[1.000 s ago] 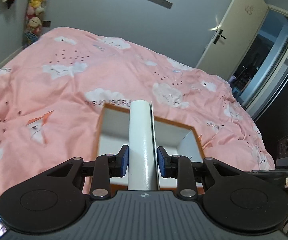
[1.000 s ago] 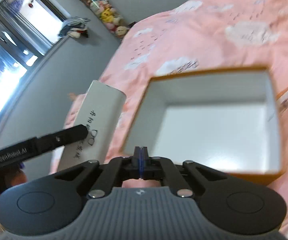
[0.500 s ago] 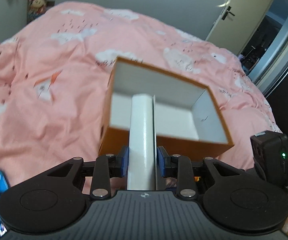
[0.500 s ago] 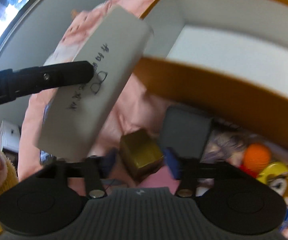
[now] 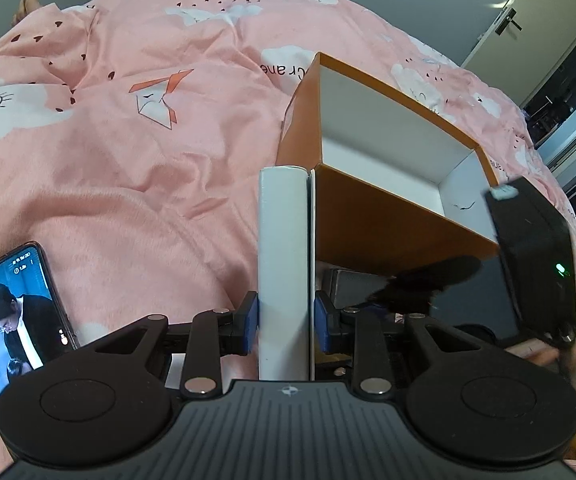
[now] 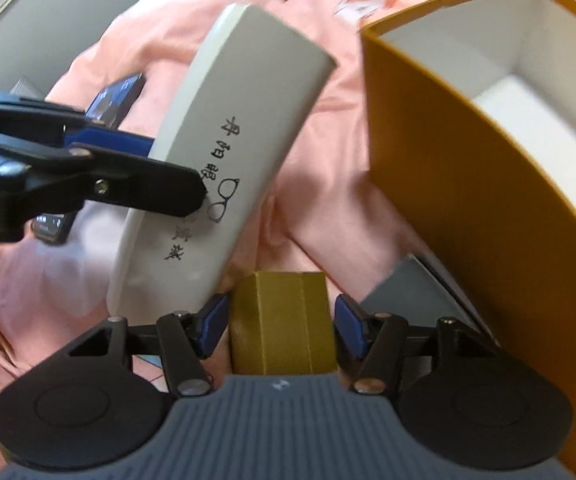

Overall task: Organize objects
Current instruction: 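Lower the glasses case into the orange box with the left tool while the right tool carries the gold box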

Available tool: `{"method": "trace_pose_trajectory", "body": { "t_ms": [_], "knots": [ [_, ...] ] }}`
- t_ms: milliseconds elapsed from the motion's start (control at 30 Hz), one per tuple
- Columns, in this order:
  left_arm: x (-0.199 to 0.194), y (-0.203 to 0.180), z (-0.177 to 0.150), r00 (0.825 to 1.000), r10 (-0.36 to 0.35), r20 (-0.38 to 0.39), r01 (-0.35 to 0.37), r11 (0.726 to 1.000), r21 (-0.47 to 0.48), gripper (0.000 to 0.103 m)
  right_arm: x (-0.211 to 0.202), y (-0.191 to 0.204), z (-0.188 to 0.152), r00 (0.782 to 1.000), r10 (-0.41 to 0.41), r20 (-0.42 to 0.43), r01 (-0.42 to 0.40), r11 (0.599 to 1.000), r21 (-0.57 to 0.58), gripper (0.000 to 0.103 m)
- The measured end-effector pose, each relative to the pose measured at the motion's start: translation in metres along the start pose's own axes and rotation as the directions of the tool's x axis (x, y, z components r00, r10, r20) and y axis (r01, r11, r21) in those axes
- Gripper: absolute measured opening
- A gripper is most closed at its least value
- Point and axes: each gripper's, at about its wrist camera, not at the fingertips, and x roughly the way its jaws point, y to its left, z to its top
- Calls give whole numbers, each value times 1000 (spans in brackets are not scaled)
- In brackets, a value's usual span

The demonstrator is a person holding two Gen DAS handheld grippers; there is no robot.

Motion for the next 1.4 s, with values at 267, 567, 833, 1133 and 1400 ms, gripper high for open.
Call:
{"method": "trace_pose_trajectory", "body": {
  "t_ms": [267,567,833,1133,1400],
  "knots": [
    [1,5,-1,1000,-11,-4,11,1000,-22,32,20,-21,17,984,113,-140,-102,992,78,55],
    [-16,-7,1,996,-78,40,77,997,17,32,-40,-11,-15,998,56,-16,-54,992,110,47],
    [-43,-50,48,983,-145,109,127,979,161,32,-157,-7,-24,970,-118,213,101,991,87,47],
    [19,-115,126,993,-103,52,81,945,317,32,-214,-74,-6,853,-429,296,397,903,165,47],
    [118,-112,158,995,-41,-96,66,960,272,32,-151,-141,-1,886,-428,177,374,887,271,47]
  ]
}}
